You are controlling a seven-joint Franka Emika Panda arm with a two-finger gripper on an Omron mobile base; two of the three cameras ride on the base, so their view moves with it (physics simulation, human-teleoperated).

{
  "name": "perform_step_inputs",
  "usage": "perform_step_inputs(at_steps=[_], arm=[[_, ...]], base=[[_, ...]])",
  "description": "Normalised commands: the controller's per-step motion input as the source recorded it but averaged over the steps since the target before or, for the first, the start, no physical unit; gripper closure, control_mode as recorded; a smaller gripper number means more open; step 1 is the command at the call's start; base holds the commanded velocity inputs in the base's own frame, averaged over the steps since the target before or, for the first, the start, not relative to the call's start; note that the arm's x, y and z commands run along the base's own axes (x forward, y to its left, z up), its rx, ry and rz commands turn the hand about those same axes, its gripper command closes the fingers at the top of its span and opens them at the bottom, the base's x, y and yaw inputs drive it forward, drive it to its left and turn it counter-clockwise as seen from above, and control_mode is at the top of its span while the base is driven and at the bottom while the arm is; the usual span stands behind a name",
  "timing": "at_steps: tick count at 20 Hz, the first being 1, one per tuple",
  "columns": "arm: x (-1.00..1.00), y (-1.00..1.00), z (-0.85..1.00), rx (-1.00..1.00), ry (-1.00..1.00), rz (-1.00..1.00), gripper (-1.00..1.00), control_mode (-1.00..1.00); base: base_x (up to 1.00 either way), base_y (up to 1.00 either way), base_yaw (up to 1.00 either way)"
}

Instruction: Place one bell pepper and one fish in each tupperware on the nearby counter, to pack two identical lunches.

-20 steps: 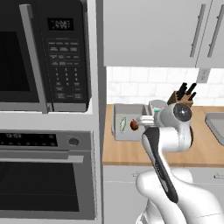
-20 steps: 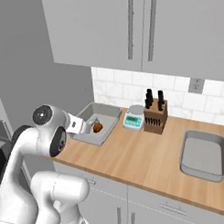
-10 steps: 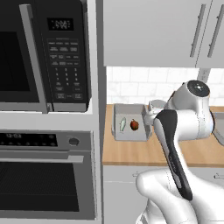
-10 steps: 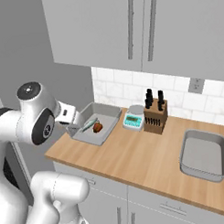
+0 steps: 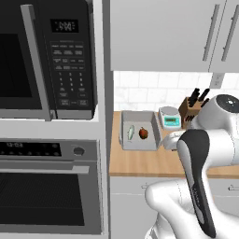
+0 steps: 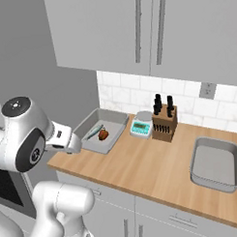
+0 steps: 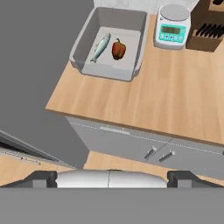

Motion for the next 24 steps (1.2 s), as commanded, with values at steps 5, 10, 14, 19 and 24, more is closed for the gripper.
perform_step_inputs(at_steps=[5,10,14,19,24], arm=[[0.00,0.00,-0.05,-0.03,0.00,-0.01,-1.00,-1.00],[0.00,0.00,-0.29,-0.03,-0.13,-0.01,-1.00,-1.00],[0.00,0.00,-0.29,0.00,-0.13,0.00,-1.00,-1.00],[0.00,0.00,-0.09,0.00,-0.03,0.00,-1.00,-1.00],[0.00,0.00,0.00,0.00,-0.03,0.00,-1.00,-1.00]], base=[[0.00,0.00,0.00],[0.00,0.00,0.00],[0.00,0.00,0.00],[0.00,0.00,0.00],[0.00,0.00,0.00]])
